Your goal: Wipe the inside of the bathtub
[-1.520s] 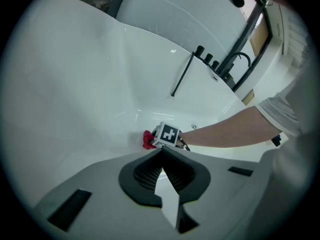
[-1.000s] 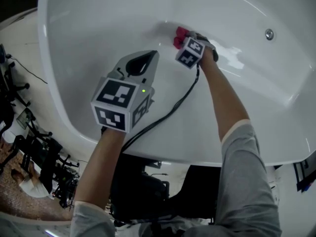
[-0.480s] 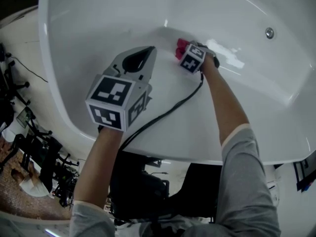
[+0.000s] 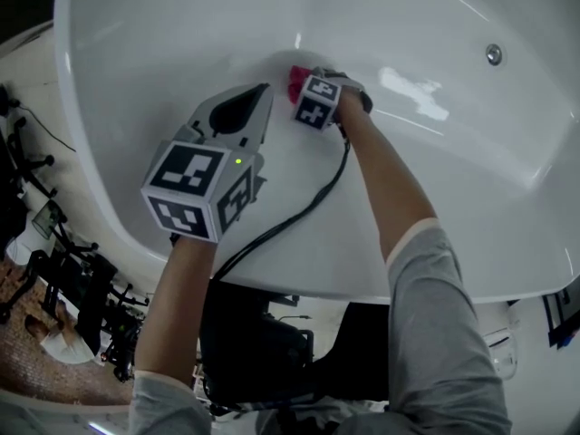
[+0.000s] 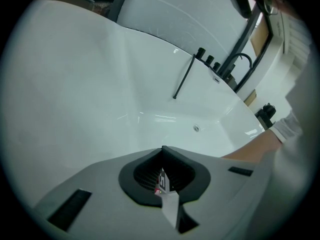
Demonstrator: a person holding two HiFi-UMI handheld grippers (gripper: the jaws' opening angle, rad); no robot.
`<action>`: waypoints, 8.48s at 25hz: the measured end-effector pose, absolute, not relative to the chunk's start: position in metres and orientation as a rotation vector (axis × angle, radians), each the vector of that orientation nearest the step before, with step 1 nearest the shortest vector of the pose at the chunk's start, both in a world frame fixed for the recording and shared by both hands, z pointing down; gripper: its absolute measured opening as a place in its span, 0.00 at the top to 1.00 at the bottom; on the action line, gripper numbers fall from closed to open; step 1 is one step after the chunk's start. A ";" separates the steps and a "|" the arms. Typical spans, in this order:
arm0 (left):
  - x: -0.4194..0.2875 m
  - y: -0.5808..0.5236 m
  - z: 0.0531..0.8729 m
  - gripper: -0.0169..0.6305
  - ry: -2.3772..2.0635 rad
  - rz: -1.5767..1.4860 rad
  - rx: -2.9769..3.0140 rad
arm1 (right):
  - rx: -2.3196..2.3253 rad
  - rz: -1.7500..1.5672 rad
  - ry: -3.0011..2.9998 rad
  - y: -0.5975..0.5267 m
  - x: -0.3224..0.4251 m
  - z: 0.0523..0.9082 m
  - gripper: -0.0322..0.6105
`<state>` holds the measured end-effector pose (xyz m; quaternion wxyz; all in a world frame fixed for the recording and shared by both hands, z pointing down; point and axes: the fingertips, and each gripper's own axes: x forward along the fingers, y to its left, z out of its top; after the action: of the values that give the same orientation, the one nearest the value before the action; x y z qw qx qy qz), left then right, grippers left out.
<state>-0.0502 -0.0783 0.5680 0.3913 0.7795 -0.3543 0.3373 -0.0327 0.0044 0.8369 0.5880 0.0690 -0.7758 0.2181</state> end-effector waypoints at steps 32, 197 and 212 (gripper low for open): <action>-0.048 -0.082 0.565 0.97 -0.908 0.812 1.983 | 0.433 0.568 -1.746 -0.073 0.061 0.850 0.79; -0.053 0.254 0.055 0.97 -1.193 0.357 2.434 | 1.952 0.826 -2.091 0.333 0.264 0.072 0.79; 0.042 0.288 0.027 0.97 -1.301 0.384 2.389 | 1.881 0.734 -2.057 0.368 0.372 0.074 0.79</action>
<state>0.0418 0.2882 0.0271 0.1959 0.8527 -0.4645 0.1370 0.3719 0.3678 0.0741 0.1290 0.6471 -0.7077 0.2525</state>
